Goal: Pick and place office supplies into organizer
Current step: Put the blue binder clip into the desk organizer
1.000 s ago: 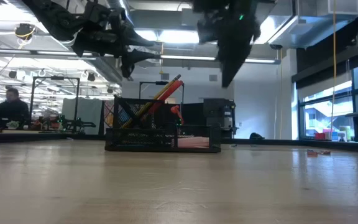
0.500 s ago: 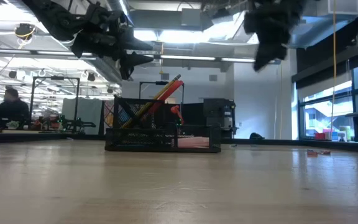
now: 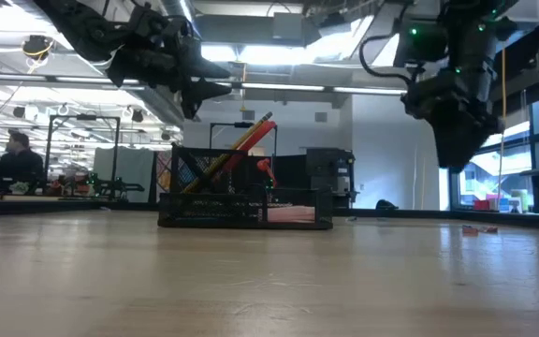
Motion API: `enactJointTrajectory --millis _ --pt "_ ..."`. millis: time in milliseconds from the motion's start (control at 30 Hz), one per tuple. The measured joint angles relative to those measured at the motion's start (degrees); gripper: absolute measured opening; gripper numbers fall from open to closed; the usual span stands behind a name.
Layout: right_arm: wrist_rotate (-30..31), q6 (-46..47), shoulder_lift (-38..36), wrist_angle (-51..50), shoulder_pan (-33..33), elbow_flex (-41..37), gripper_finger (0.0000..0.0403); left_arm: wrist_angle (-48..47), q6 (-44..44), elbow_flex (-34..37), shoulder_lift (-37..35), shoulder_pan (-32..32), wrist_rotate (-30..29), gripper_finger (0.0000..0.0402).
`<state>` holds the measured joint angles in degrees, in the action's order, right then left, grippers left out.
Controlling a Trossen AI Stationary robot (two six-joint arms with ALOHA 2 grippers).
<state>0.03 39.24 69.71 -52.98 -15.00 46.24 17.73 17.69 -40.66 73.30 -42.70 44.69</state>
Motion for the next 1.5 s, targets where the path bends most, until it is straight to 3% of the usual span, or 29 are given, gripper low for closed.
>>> enactJointTrajectory --millis 167,267,533,633,967,1500 --pt "-0.15 2.52 0.02 0.49 0.26 -2.26 0.0184 -0.01 0.00 0.00 -0.01 0.00 -0.02 0.0147" --pt "-0.14 -0.73 0.04 0.49 0.24 -2.56 0.0180 -0.01 -0.01 0.00 -0.01 0.00 -0.04 0.0147" --pt "0.36 -28.23 0.04 1.65 0.68 -2.56 0.0177 -0.01 -0.48 0.01 0.00 0.00 -0.04 0.0147" --pt "0.41 -33.97 0.04 3.08 0.65 -2.56 0.0177 -0.03 -0.48 0.00 -0.02 0.00 -0.04 0.0147" --pt "3.33 -42.63 1.41 3.55 0.65 -2.56 0.0177 -4.15 -3.44 0.01 0.00 0.00 -0.07 0.0147" --pt "1.62 -51.75 15.11 4.56 0.66 -2.56 0.0177 -4.91 -3.96 0.00 0.00 0.00 -0.07 0.0147"
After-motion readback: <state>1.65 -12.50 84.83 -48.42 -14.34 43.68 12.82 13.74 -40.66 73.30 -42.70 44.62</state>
